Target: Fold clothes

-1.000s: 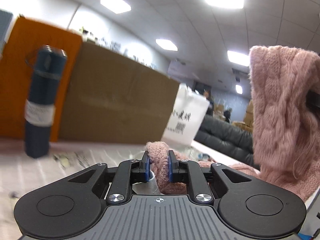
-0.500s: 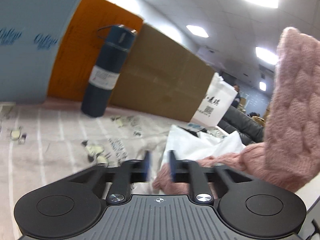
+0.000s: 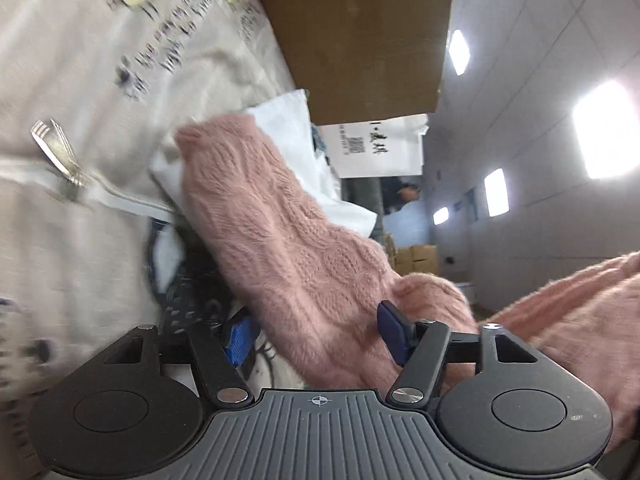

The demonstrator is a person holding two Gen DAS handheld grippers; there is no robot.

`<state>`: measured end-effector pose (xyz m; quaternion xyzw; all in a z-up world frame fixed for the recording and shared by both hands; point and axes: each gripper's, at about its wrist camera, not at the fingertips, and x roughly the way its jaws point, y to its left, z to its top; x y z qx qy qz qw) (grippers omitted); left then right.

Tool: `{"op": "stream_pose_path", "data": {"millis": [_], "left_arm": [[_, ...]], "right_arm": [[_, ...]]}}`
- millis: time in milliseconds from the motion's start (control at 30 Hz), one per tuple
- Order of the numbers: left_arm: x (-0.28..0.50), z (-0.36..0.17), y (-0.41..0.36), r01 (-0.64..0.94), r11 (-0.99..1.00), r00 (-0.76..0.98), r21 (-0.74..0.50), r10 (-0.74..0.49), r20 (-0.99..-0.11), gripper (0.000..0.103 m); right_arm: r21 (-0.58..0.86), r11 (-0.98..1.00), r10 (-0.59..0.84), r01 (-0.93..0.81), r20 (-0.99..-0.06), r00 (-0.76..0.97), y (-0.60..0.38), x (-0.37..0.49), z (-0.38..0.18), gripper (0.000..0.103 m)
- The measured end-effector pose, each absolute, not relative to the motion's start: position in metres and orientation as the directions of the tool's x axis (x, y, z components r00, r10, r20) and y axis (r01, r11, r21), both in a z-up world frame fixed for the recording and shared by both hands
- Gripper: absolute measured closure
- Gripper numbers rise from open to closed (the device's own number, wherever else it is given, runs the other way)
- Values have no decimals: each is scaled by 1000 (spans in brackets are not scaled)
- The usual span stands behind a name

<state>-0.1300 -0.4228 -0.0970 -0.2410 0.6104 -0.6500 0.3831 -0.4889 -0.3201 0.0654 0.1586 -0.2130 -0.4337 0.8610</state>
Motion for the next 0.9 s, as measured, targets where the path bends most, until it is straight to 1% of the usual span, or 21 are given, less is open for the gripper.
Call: {"op": "stream_pose_path", "data": {"millis": [33,67,133,167,267,400,533,633,700,767,867,900], "left_arm": [[-133,-96,-422,226,22,-577,-974,-803,-152,75],[-137,-95,-420,248,5,-564,-969,-813,-149,86],[-134,-86,-410,283,-35,-511,-959,-851,-119,90],[-129,-79,-403,297,-62,-480,-953,-872,-93,90],[-108,-49,-372,404,-115,-379,-908,-924,-51,90],[-72,-10,-311,589,-99,-198,-802,-980,-24,90],[-47,21,-235,791,18,23,-612,-1000,0,90],[-39,33,-183,871,194,222,-452,-975,9,90],[-33,34,-158,870,303,326,-389,-945,-7,90],[-29,31,-147,853,404,414,-329,-909,-42,90],[-20,13,-141,814,482,457,-323,-876,-155,90],[-17,7,-140,800,505,465,-323,-863,-196,90]], "right_arm": [[456,581,-809,674,232,541,-317,-488,66,86],[459,595,-797,659,236,556,-316,-485,65,86],[465,623,-773,629,244,585,-313,-480,64,86],[468,636,-761,614,248,600,-311,-477,63,86],[475,674,-722,566,261,641,-306,-468,61,86],[483,720,-666,499,279,692,-300,-456,58,86],[503,759,-598,413,288,748,-300,-437,51,86],[548,768,-533,332,259,806,-310,-406,33,86],[573,766,-486,293,217,847,-317,-379,18,86],[583,766,-437,271,162,885,-327,-352,1,86],[597,755,-382,271,64,922,-341,-319,-27,85],[602,739,-386,302,11,922,-345,-312,-36,85]]}}
